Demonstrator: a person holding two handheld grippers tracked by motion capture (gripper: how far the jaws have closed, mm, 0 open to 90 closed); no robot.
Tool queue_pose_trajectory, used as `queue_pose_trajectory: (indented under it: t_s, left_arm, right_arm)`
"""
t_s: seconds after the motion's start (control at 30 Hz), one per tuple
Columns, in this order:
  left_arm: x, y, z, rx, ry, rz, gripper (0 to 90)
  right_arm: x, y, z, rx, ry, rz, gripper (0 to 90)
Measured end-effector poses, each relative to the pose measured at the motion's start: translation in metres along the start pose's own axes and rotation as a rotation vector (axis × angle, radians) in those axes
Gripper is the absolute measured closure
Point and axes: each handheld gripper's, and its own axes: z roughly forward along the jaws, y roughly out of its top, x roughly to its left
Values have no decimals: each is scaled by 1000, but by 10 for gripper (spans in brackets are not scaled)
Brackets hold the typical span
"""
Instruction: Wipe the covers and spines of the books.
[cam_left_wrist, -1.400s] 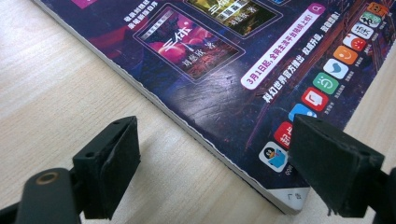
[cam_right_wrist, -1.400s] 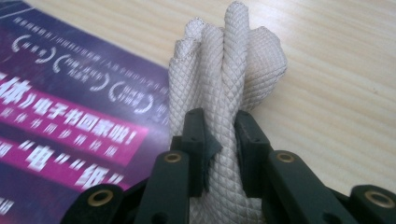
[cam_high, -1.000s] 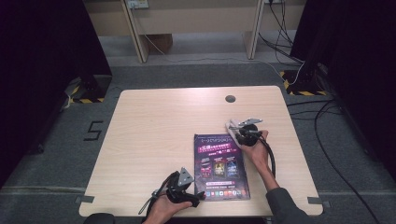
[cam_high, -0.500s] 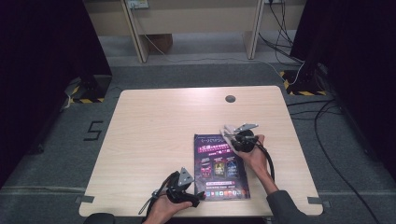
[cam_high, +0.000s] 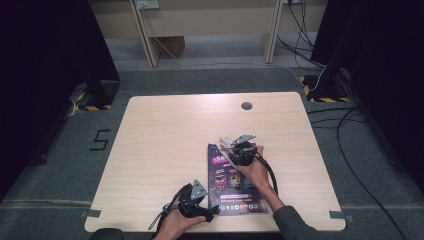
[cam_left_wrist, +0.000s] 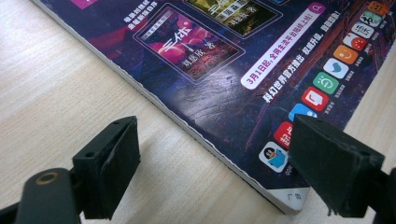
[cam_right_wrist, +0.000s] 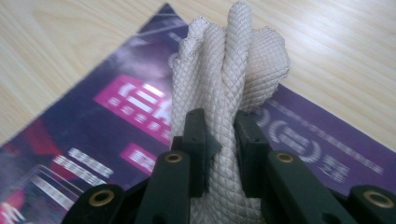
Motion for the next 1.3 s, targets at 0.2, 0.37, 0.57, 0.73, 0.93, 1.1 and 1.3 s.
queue_pose_trajectory:
  t_s: [0.2, 0.37, 0.57, 0.73, 0.93, 1.1, 1.3]
  left_arm:
    - [0, 0, 0, 0, -1, -2, 158]
    - [0, 0, 0, 0, 1, -1, 158]
    - [0, 0, 0, 1, 1, -2, 158]
    - [-1, 0, 0, 0, 0, -2, 158]
    - [-1, 0, 0, -1, 5, 3, 158]
    - [-3, -1, -1, -5, 16, 9, 163]
    - [-3, -1, -1, -8, 21, 7, 165]
  right_arm:
    - [15, 6, 6, -1, 28, -18, 777]
    - [20, 8, 8, -4, 36, -35, 776]
    - [22, 7, 8, -5, 49, -36, 777]
    - [29, 6, 6, -6, 67, -54, 777]
    - [42, -1, 0, -2, 105, -88, 777]
    - [51, -9, -8, 4, 139, -120, 777]
    - [55, -16, -15, 12, 159, -127, 777]
